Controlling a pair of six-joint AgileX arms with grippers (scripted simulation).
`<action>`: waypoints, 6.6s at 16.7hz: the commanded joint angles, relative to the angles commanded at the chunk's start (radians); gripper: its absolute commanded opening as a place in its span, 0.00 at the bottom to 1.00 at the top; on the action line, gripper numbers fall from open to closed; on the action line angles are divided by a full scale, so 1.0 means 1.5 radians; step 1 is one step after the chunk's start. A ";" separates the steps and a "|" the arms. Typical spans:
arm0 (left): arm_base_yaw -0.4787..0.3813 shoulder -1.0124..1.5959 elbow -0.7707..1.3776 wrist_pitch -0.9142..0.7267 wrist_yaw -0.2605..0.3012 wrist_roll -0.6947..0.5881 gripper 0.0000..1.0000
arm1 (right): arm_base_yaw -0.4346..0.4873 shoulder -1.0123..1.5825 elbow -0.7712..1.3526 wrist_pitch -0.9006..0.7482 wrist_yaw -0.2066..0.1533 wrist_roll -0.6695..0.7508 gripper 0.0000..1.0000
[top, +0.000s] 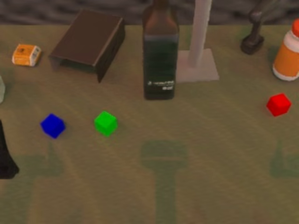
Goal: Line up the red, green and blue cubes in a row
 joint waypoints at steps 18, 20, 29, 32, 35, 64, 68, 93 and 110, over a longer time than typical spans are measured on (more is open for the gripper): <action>0.000 0.000 0.000 0.000 0.000 0.000 1.00 | 0.025 0.868 0.715 -0.451 0.004 -0.112 1.00; 0.000 0.000 0.000 0.000 0.000 0.000 1.00 | 0.029 1.027 0.831 -0.529 0.006 -0.130 1.00; 0.000 0.000 0.000 0.000 0.000 0.000 1.00 | 0.041 1.487 1.234 -0.765 0.005 -0.187 1.00; 0.000 0.000 0.000 0.000 0.000 0.000 1.00 | 0.042 1.544 1.290 -0.791 0.003 -0.193 1.00; 0.000 0.000 0.000 0.000 0.000 0.000 1.00 | 0.042 1.549 1.295 -0.793 0.003 -0.194 1.00; 0.000 0.000 0.000 0.000 0.000 0.000 1.00 | 0.043 1.623 1.179 -0.603 0.004 -0.192 0.02; 0.000 0.000 0.000 0.000 0.000 0.000 1.00 | 0.043 1.623 1.179 -0.603 0.004 -0.192 0.00; 0.000 0.000 0.000 0.000 0.000 0.000 1.00 | 0.153 1.593 1.369 -0.807 0.002 -0.041 0.00; 0.000 0.000 0.000 0.000 0.000 0.000 1.00 | 0.578 1.717 1.646 -0.963 0.024 0.589 0.00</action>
